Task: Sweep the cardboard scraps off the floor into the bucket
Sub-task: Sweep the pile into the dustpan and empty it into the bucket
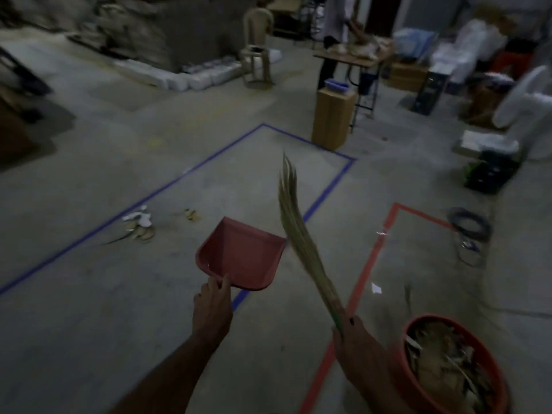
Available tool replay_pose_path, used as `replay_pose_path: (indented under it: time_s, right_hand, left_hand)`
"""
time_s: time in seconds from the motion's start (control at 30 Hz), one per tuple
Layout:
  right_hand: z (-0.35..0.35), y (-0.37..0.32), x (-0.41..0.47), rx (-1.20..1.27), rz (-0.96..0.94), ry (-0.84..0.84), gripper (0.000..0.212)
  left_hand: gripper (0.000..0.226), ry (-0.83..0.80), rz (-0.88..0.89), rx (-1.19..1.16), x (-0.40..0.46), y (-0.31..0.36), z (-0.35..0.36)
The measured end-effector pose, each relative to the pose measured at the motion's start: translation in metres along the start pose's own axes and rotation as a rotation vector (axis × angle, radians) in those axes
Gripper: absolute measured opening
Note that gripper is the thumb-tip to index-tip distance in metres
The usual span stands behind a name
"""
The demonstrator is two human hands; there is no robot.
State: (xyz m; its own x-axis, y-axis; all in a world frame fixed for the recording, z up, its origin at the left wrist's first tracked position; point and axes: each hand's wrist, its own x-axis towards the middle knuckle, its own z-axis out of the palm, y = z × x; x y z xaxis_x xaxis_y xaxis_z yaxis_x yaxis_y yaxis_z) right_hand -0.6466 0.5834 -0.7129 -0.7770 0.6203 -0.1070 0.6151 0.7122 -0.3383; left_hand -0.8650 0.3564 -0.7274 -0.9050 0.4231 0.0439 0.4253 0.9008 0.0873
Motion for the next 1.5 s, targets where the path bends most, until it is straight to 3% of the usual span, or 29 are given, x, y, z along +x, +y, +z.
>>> replay_pose_path:
  time_s: [0.37, 0.57, 0.97, 1.27, 1.5]
  right_hand:
    - [0.038, -0.160, 0.088, -0.136, -0.270, -0.139, 0.060]
    - [0.074, -0.257, 0.156, -0.204, -0.340, -0.241, 0.058]
    - [0.129, -0.459, 0.374, -0.322, -0.581, -0.412, 0.061]
    - [0.203, -0.576, 0.525, -0.321, -0.495, -0.536, 0.062]
    - [0.325, -0.642, 0.643, -0.390, -0.329, -0.646, 0.061]
  left_hand:
    - [0.034, 0.060, -0.412, -0.024, 0.014, -0.168, -0.025]
    - [0.040, 0.100, -0.553, -0.013, 0.037, -0.243, -0.013]
    - [0.034, 0.147, -0.739, 0.065, 0.213, -0.380, -0.022]
    - [0.038, 0.120, -0.778, 0.024, 0.370, -0.480, 0.010]
    - [0.031, 0.018, -0.755, -0.087, 0.509, -0.583, 0.113]
